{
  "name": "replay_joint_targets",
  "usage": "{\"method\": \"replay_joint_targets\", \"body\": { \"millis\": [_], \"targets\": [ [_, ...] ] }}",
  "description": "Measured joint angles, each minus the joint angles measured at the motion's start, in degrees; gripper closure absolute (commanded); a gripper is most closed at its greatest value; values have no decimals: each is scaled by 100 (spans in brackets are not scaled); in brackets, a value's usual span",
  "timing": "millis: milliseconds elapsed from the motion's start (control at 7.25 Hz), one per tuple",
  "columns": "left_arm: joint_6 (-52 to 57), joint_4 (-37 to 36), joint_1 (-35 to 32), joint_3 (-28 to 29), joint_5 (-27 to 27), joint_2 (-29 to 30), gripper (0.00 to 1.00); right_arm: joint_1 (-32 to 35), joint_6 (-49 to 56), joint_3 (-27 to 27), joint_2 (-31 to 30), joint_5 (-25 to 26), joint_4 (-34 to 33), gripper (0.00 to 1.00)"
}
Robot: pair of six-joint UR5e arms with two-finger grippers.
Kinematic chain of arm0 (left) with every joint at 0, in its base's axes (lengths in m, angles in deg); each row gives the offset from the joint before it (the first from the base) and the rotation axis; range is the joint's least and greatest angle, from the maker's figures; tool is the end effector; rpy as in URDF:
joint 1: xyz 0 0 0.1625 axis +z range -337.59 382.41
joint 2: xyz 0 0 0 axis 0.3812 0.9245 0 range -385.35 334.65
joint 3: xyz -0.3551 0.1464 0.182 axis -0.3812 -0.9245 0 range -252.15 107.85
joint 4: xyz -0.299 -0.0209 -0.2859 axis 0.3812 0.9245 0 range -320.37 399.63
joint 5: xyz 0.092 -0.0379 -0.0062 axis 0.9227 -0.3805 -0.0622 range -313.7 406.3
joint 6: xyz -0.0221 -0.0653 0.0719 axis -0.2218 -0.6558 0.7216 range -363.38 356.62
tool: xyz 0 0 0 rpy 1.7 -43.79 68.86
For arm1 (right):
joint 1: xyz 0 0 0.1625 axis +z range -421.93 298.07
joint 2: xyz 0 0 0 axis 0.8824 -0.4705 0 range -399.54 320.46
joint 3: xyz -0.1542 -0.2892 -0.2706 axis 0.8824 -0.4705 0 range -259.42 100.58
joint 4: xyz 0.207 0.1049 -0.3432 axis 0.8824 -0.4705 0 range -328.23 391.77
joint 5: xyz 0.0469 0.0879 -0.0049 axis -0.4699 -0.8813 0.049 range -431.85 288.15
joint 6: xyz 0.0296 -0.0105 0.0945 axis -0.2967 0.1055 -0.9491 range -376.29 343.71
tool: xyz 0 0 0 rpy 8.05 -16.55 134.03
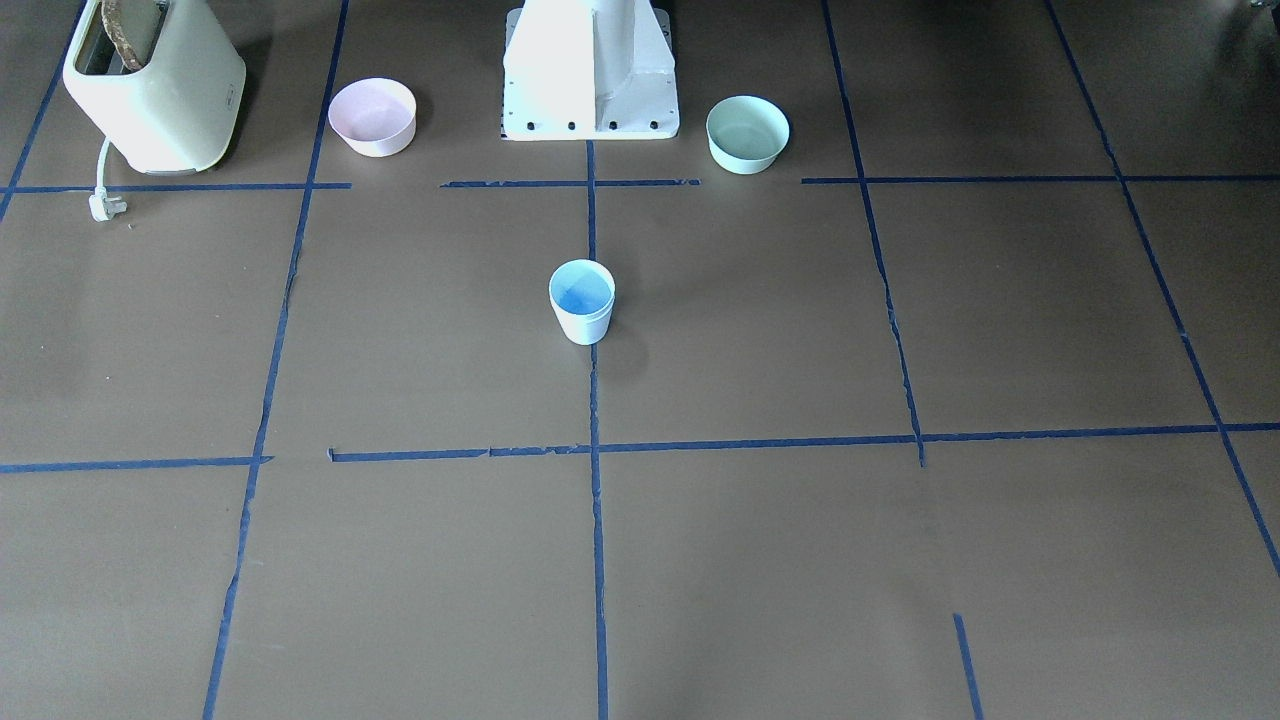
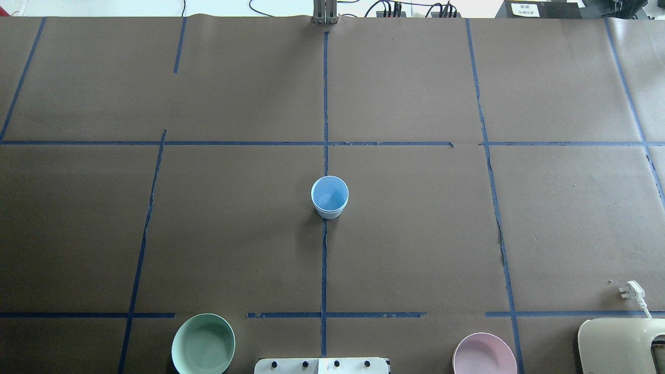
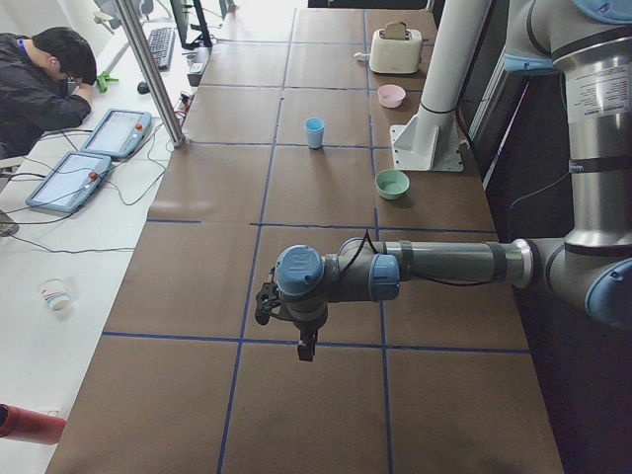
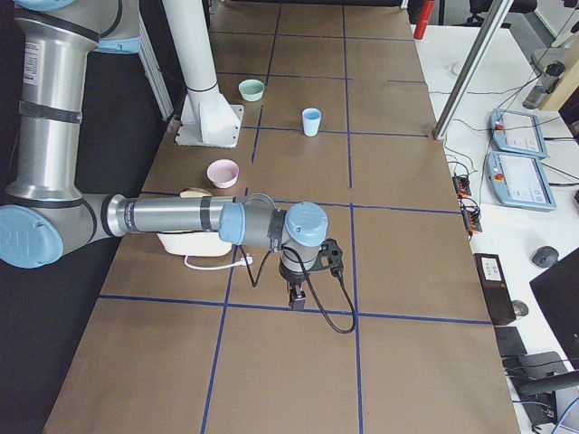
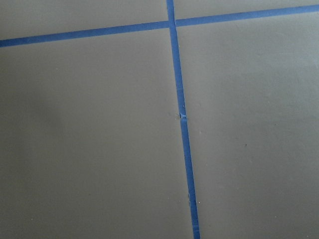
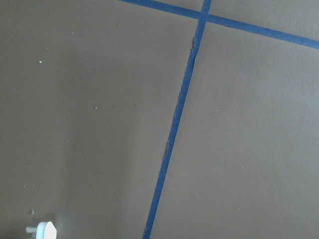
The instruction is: Stack blue cups with both arms
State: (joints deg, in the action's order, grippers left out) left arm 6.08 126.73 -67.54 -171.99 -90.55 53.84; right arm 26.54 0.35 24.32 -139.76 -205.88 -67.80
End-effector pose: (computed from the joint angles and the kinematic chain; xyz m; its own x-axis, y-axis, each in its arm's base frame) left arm -0.0602 -0.4073 0.6613 0.6745 0.1160 -0.7291 -0.1133 0.9921 0.0531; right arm 0.0532 -0.4094 0.6384 0.6830 -0.2328 0.6924 0.2317 0.9680 0.0968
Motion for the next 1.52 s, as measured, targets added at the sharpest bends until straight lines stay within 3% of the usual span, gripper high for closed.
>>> {"method": "replay_joint_targets", "body": {
  "millis": [1517],
  "targets": [
    [-12,9,-15,-102,73,-11,0,4,-16,42,-127,-258,-1,0]
  ]
}}
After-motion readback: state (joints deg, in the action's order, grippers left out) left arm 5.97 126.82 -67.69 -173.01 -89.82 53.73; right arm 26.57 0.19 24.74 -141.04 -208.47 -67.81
